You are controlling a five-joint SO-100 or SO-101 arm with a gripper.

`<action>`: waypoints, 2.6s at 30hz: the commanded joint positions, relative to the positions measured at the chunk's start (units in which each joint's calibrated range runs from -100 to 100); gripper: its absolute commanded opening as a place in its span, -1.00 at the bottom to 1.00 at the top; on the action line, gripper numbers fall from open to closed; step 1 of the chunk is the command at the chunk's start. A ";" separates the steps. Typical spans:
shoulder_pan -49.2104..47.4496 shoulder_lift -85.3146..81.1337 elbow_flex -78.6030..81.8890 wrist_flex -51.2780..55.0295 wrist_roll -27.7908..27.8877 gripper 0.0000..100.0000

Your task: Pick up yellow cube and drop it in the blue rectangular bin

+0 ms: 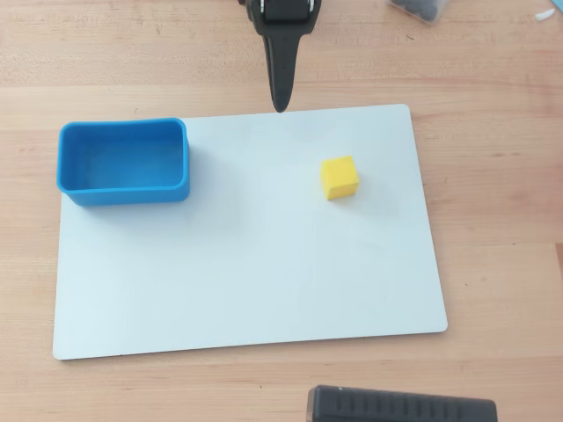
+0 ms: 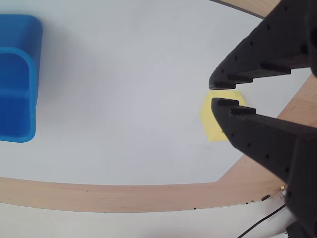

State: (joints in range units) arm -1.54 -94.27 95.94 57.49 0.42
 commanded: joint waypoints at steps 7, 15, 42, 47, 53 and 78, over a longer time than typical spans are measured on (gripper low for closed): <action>-0.26 -2.01 -0.21 0.14 -0.49 -1.00; -2.92 1.05 -5.76 0.14 1.07 -1.00; -8.40 82.89 -72.76 14.18 -0.05 -1.00; -9.69 88.56 -81.48 18.89 -0.20 -1.00; -12.26 95.25 -92.85 25.08 -1.03 -1.00; -11.49 103.70 -93.66 28.72 -3.47 -0.57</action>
State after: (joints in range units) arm -13.75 9.75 7.32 85.15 -1.44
